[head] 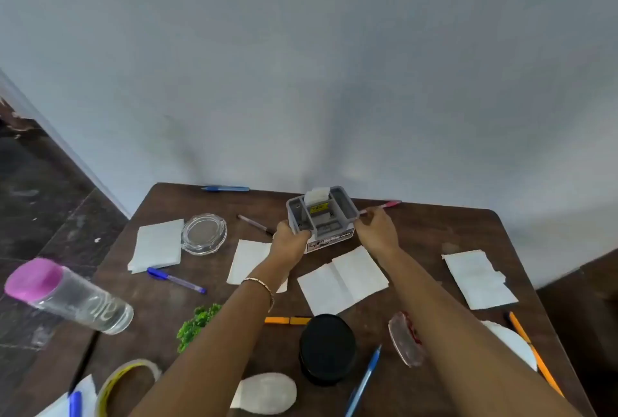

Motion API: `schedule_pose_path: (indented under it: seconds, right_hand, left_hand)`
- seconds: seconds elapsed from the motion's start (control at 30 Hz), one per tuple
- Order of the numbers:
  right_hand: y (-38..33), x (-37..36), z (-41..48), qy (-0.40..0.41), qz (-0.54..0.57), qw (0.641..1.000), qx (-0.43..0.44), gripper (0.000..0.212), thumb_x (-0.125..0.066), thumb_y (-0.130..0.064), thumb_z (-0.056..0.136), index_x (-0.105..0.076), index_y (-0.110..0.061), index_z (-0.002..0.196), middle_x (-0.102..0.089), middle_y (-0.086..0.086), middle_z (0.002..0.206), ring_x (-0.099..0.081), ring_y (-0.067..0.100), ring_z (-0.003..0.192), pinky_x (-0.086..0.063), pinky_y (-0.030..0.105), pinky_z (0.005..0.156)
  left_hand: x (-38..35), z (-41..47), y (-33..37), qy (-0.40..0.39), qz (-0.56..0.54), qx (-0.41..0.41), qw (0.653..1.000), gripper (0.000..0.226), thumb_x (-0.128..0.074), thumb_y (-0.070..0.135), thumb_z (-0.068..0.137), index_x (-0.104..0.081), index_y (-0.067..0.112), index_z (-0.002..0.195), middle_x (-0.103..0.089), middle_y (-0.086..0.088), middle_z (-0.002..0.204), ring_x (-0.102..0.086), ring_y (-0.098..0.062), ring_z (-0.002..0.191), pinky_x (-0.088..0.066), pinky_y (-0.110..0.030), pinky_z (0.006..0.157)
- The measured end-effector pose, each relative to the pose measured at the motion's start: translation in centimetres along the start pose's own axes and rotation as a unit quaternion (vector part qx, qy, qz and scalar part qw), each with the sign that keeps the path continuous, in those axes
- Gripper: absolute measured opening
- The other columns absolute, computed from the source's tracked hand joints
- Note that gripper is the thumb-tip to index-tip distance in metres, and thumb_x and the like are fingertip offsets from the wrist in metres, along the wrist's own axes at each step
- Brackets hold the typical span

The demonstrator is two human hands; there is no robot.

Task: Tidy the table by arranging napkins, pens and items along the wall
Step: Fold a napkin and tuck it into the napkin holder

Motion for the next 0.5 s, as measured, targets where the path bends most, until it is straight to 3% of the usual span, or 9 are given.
schedule_pose_path:
  seconds: [0.1, 0.23, 0.33, 0.5]
  right_hand:
    - [0.2, -1.1, 0.9, -0.017, 0.020, 0.999, -0.022, 0.047, -0.054, -0.027, 0.095, -0.046, -0.008, 0.137, -0.054, 0.010, 0.135, -0.054, 0.023, 0.119, -0.043, 0.030, 0.090]
    - [-0.5, -2.1, 1.0, 0.006, 0.023, 1.000, -0.020, 0.033, -0.047, -0.025, 0.098, -0.054, -0.009, 0.126, -0.063, 0.009, 0.118, -0.056, 0.017, 0.094, -0.047, 0.030, 0.079]
    - [-1.2, -2.7, 1.2, 0.026, 0.017, 0.999, -0.017, 0.031, -0.047, -0.024, 0.097, -0.057, -0.010, 0.122, -0.065, 0.009, 0.113, -0.061, 0.022, 0.096, -0.049, 0.032, 0.079]
    - [-2.5, -3.1, 2.5, 0.032, 0.002, 0.999, -0.013, 0.028, -0.046, -0.024, 0.097, -0.064, -0.009, 0.114, -0.068, 0.009, 0.107, -0.063, 0.023, 0.093, -0.049, 0.033, 0.080]
  left_hand:
    - [-0.5, 1.9, -0.2, 0.002, -0.007, 0.002, 1.000, 0.043, -0.052, 0.016, 0.096, -0.036, 0.009, 0.136, -0.050, -0.009, 0.133, -0.050, -0.024, 0.120, -0.046, -0.034, 0.095]
    - [-0.2, 4.2, -0.3, 0.055, 0.076, -0.046, 0.995, 0.037, -0.056, 0.021, 0.092, -0.046, 0.010, 0.126, -0.056, -0.009, 0.128, -0.056, -0.027, 0.116, -0.052, -0.040, 0.094]
    - [0.8, 5.4, 0.1, 0.074, 0.103, -0.057, 0.990, 0.038, -0.056, 0.025, 0.089, -0.048, 0.011, 0.124, -0.056, -0.012, 0.125, -0.058, -0.028, 0.112, -0.053, -0.046, 0.092]
    - [2.9, 8.0, 2.8, 0.083, 0.116, -0.075, 0.987, 0.036, -0.048, 0.018, 0.091, -0.053, 0.008, 0.125, -0.059, -0.012, 0.123, -0.057, -0.030, 0.111, -0.048, -0.038, 0.092]
Point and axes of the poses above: each hand's wrist, its own z-axis towards the middle knuckle, its own x-axis out of the back of the hand, y = z × x, the point moved 8 cm from there along z, towards the middle knuckle
